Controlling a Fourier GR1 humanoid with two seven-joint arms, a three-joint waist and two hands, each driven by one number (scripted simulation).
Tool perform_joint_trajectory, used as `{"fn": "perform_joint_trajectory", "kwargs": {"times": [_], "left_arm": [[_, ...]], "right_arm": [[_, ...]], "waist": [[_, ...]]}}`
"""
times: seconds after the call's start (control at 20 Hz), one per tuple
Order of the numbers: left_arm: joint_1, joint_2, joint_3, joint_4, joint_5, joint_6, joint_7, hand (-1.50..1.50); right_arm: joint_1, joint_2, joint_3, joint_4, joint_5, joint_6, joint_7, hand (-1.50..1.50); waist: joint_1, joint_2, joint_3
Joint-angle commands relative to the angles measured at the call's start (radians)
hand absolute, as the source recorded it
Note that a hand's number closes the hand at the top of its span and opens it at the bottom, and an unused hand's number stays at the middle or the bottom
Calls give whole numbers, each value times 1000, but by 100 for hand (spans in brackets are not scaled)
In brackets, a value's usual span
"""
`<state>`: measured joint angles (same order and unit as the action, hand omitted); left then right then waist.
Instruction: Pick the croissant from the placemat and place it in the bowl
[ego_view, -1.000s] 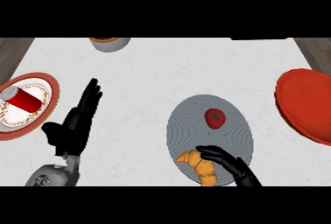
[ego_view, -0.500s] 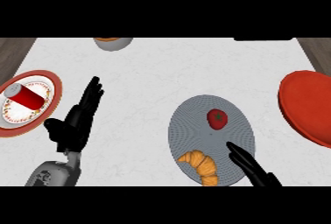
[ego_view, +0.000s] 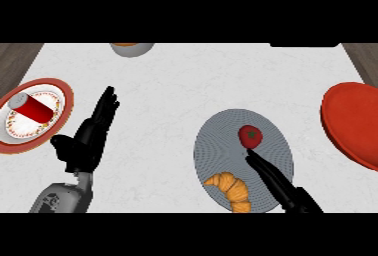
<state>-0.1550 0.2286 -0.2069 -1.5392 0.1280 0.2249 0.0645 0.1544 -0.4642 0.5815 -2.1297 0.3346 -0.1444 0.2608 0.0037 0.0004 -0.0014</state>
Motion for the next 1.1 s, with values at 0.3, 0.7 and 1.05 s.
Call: {"fn": "perform_joint_trajectory", "kwargs": {"times": [0.3,0.7,1.05], "left_arm": [[3,-9,40,-53,-25,-21,60,0],[11,-56,68,26,-70,-60,-24,0],[61,-80,45,-73,-101,-62,32,0]], "right_arm": [[-72,49,9,104,38,167,175,-150],[0,58,-95,182,-44,226,-33,-150],[88,68,-125,140,-95,260,-139,-150]], "waist": [[-3,-1,1],[-5,-1,2],[-6,-2,2]]}}
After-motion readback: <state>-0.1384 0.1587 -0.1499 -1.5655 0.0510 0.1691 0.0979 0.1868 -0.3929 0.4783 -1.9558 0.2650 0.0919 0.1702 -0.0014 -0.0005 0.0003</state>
